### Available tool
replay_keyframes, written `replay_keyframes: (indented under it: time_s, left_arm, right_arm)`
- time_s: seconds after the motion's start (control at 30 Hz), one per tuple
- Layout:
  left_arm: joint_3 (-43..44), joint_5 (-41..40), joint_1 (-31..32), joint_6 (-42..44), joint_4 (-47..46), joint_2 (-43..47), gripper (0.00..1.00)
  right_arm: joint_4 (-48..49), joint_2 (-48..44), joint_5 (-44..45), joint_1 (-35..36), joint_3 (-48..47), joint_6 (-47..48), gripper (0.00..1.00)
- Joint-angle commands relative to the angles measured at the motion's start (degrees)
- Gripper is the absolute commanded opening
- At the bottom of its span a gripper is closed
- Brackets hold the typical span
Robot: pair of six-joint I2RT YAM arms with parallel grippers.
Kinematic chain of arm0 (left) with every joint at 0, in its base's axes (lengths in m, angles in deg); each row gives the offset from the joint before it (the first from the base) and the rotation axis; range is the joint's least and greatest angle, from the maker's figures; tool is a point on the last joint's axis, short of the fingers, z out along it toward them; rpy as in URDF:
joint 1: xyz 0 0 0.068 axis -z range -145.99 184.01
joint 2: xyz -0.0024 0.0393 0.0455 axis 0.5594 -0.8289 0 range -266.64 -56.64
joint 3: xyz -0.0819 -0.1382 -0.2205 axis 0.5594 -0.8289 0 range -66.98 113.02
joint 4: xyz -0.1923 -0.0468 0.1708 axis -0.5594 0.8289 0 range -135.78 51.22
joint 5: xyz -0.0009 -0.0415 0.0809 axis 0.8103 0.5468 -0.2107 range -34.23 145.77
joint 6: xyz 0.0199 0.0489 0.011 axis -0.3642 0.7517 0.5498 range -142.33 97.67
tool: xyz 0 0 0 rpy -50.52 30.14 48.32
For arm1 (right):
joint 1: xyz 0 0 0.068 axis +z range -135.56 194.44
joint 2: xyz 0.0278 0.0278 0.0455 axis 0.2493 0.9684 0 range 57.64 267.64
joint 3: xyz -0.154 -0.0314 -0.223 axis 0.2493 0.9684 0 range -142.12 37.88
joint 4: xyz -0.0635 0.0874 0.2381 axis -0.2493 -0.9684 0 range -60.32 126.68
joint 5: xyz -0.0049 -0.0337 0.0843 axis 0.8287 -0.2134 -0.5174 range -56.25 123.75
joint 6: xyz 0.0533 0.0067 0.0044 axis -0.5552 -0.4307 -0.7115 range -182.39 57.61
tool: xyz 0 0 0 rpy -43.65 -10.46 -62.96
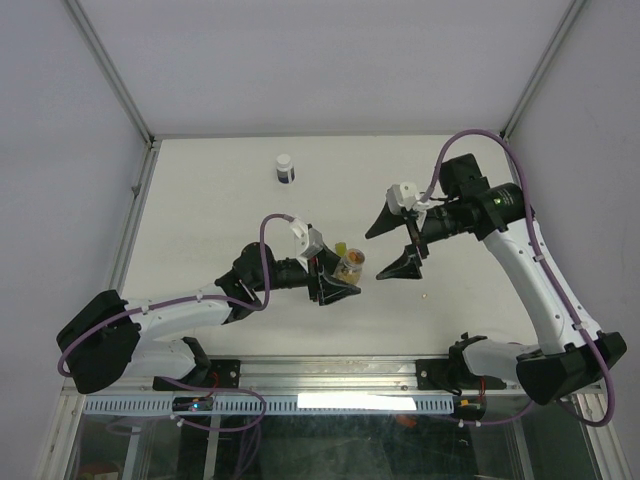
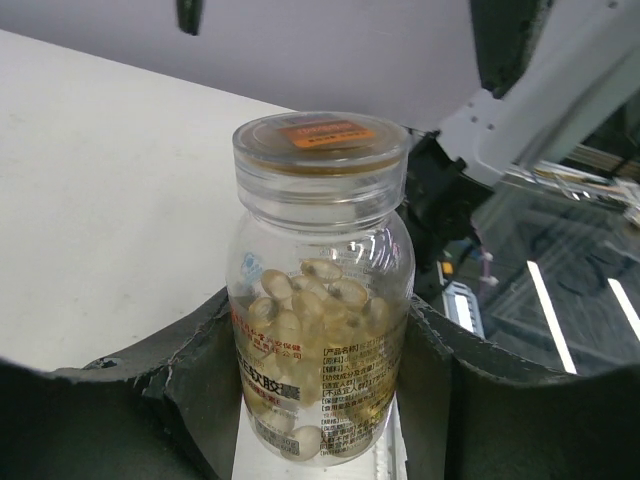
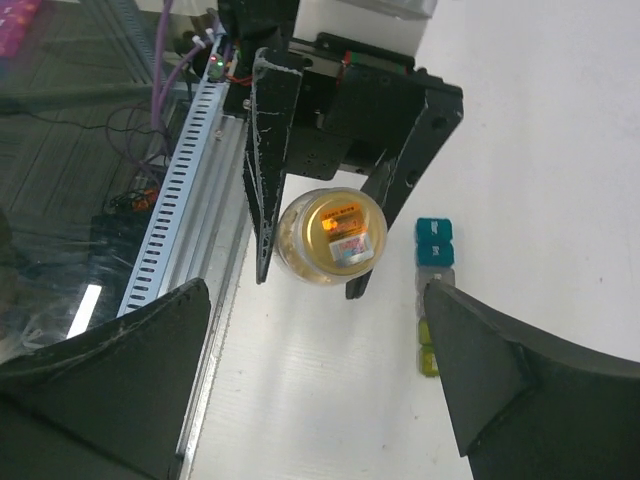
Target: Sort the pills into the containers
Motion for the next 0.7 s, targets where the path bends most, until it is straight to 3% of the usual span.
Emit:
replay_keyframes:
  time_s: [0.0,0.27,0.67]
  left_arm:
    - [2.11,12.75,-0.89,-1.8,-3.83,1.24,0.0]
    - [4.23,15.49,-0.92,-1.94,-2.8,-0.93,0.0]
    - [4.99,15.47,-0.92,-2.04,-3.2,-1.89,0.0]
  right_arm:
    - [-9.01,1.78,-8.38,1.76,-2.8,17.01,0.91]
    - [-1.2,1.93,-5.28,7.7,0.38,6.22,0.85]
    - [3.25,2.1,-3.53,9.5,2.26,-1.15,0.55]
